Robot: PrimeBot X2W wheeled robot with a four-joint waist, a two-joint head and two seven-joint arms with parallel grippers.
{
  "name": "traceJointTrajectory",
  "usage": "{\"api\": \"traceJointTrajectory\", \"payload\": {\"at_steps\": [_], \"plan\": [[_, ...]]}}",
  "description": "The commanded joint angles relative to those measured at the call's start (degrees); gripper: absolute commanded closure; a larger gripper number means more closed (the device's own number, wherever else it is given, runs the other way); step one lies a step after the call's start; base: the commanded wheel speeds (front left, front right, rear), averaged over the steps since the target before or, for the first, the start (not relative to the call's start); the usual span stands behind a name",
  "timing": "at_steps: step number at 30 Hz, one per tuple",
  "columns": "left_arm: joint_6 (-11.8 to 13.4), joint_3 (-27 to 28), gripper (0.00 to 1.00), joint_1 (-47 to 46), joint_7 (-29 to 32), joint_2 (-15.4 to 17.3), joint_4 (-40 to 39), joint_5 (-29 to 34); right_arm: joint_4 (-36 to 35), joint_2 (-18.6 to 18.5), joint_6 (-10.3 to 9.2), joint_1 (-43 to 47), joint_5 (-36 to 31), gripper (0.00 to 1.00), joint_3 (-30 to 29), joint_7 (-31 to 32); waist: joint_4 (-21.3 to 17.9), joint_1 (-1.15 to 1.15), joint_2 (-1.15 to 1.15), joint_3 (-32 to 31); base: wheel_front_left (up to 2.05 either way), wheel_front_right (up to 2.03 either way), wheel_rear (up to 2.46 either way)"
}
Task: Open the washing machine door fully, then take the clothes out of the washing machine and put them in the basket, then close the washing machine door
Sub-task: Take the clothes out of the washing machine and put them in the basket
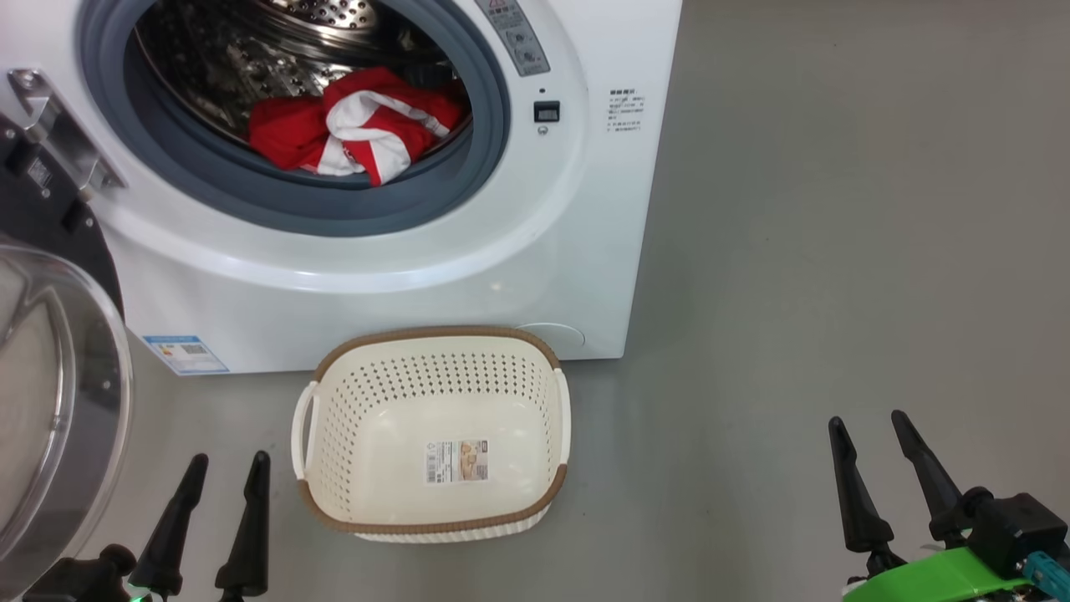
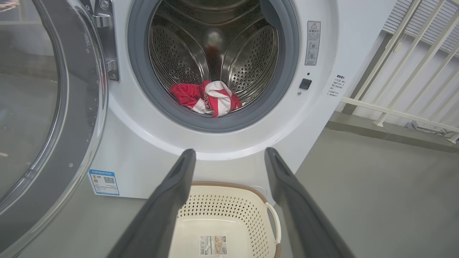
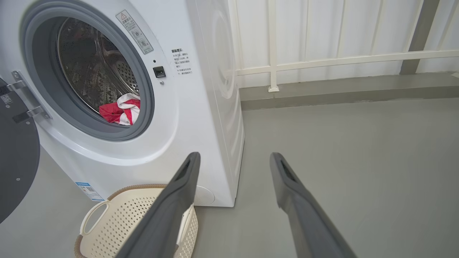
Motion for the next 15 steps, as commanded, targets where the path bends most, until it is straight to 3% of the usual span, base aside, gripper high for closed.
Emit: {"api": "traceJointTrajectory", "payload": {"at_steps": [1, 15], "plan": [[0.09, 2.14, 0.0, -2.12, -0.35, 1.45, -1.49, -0.36, -1.59, -0.49, 0.37, -2.35, -0.3, 0.0, 1.46, -0.37, 0.0, 0.0, 0.0, 0.03, 0.88, -0.88, 0.0], [0.09, 2.07, 0.0, -2.89, -0.35, 1.22, -1.22, -0.3, -1.56, -0.48, 0.37, -2.7, 0.18, 0.0, 2.03, -0.37, 0.35, 0.0, 0.0, 0.7, 0.81, -0.81, 0.0]]}}
